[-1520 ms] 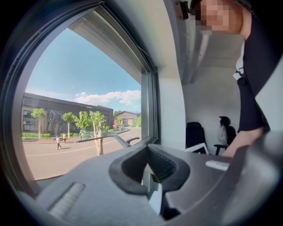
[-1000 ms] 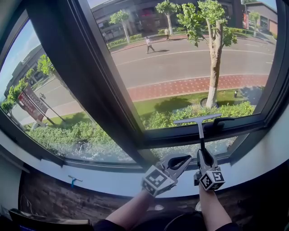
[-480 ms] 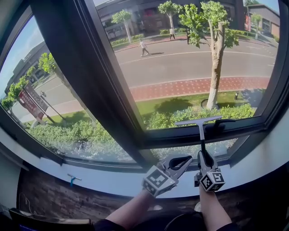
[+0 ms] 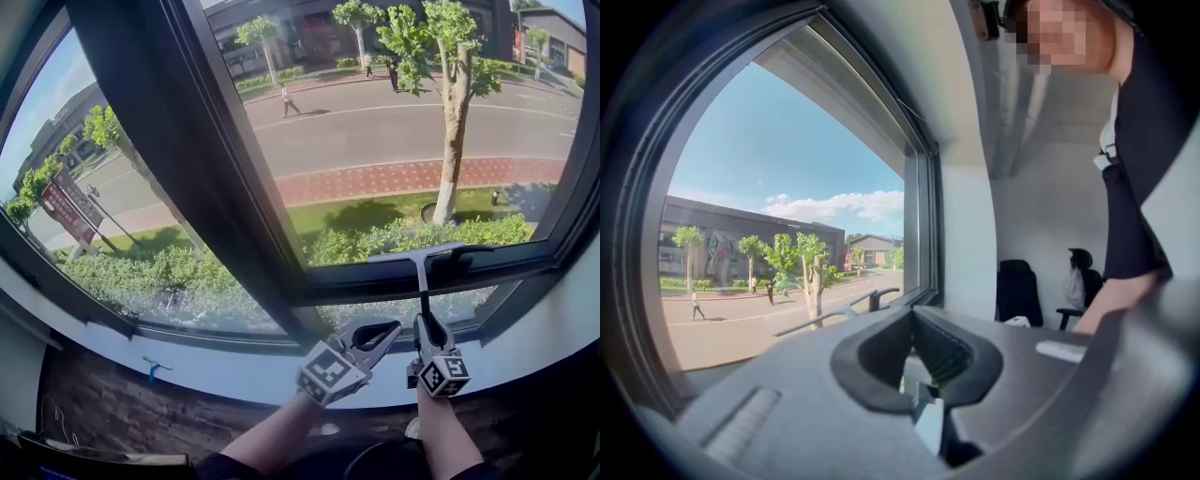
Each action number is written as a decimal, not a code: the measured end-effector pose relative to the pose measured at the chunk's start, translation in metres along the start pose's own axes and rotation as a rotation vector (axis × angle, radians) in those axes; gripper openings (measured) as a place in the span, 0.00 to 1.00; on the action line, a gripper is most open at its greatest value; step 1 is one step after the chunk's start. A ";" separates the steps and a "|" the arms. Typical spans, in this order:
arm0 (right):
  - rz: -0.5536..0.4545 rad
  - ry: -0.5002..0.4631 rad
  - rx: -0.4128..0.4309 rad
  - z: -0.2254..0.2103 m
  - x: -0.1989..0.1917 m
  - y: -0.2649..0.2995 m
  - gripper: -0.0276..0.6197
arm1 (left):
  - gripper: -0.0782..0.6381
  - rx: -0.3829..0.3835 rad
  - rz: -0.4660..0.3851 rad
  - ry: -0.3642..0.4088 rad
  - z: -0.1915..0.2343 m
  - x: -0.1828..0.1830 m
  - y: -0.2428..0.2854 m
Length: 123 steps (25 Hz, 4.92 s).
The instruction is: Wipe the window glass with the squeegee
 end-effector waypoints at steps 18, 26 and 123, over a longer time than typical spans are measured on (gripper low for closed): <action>-0.008 -0.042 -0.011 0.010 0.007 -0.001 0.20 | 0.11 0.014 -0.056 -0.008 0.015 0.005 -0.027; -0.091 -0.141 -0.016 0.046 0.051 0.021 0.20 | 0.11 0.027 -0.133 0.013 0.040 0.035 -0.061; -0.738 0.003 0.533 0.276 0.315 0.270 0.19 | 0.11 0.189 -0.270 0.254 0.096 0.139 -0.123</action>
Point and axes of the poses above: the fingertips, and each gripper's own axes: y forward along the fingers, z to its left, x out of its top, the point moved 8 cm from there along -y, backward along the fingers, and after that the axes turned 15 degrees about -z, right-handed, at the moved point
